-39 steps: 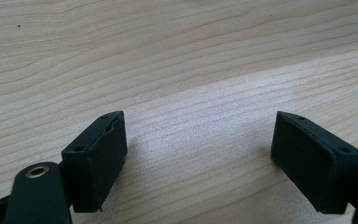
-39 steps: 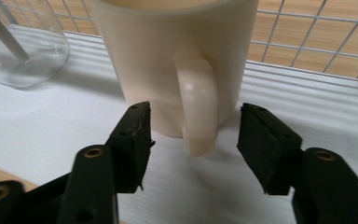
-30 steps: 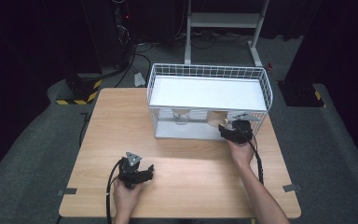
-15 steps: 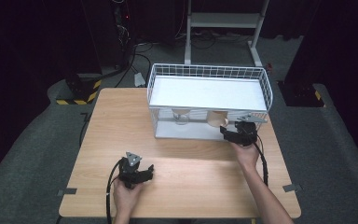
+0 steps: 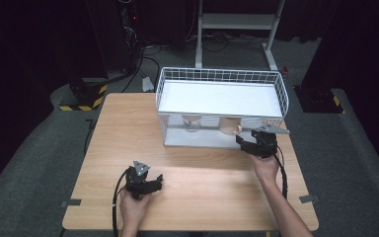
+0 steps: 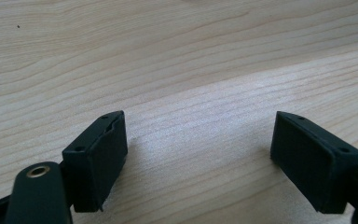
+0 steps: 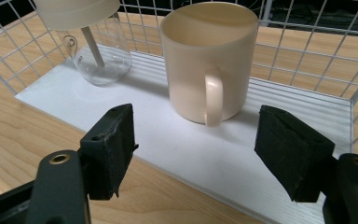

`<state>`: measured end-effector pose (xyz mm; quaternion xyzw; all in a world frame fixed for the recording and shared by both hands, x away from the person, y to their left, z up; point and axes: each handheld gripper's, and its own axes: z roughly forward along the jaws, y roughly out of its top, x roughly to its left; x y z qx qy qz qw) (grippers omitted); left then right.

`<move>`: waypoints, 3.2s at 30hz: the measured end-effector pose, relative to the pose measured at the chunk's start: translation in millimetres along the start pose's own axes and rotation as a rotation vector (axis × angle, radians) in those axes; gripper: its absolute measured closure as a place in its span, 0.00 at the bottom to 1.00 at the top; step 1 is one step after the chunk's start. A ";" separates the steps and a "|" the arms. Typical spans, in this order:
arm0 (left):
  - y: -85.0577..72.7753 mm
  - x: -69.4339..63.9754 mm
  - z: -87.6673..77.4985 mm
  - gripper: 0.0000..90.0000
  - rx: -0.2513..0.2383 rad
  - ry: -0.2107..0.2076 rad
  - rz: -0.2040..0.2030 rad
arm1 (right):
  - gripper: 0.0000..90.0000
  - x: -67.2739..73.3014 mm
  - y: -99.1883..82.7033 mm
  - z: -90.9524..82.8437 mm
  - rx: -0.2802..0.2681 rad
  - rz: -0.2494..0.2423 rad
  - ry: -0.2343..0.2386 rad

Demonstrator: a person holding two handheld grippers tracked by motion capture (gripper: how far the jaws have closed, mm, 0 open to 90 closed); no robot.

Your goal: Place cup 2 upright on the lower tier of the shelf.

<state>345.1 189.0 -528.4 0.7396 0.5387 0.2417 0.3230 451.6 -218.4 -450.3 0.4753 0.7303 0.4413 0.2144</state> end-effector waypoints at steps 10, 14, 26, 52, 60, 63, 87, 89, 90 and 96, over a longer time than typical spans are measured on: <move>0.0 0.0 0.0 0.21 0.000 0.000 0.000 | 0.33 1.1 -6.2 -15.4 -0.027 -0.001 0.029; 0.0 0.0 0.0 0.21 0.000 0.000 0.001 | 0.35 1.4 -8.9 -20.1 -0.023 -0.002 0.040; 0.0 0.0 0.0 0.21 0.000 0.000 0.000 | 0.36 -0.7 -15.4 -40.8 -0.046 -0.003 0.061; 0.0 0.0 -0.1 0.21 0.001 0.001 -0.002 | 0.38 -20.3 -52.9 -73.3 -0.052 0.009 0.046; 0.0 -0.1 0.0 0.21 0.000 0.003 -0.002 | 0.38 -25.7 -64.8 -77.5 -0.048 0.005 0.031; 0.0 -0.1 -0.1 0.21 0.000 0.003 -0.002 | 0.39 -28.2 -70.2 -78.0 -0.040 0.022 0.026; -0.1 -0.1 -0.1 0.21 0.000 0.004 -0.003 | 0.37 -31.5 -109.8 -48.2 0.190 -0.022 -0.080; -0.1 -0.1 -0.2 0.21 0.000 0.005 -0.003 | 0.37 -29.2 -110.0 -46.3 0.205 -0.056 -0.111; -0.2 -0.2 -0.2 0.21 0.000 0.006 -0.003 | 0.37 -28.4 -110.0 -45.8 0.204 -0.066 -0.116; -0.1 -0.2 -0.1 0.21 0.000 0.006 -0.004 | 0.35 -28.8 -109.8 -45.6 0.208 -0.054 -0.121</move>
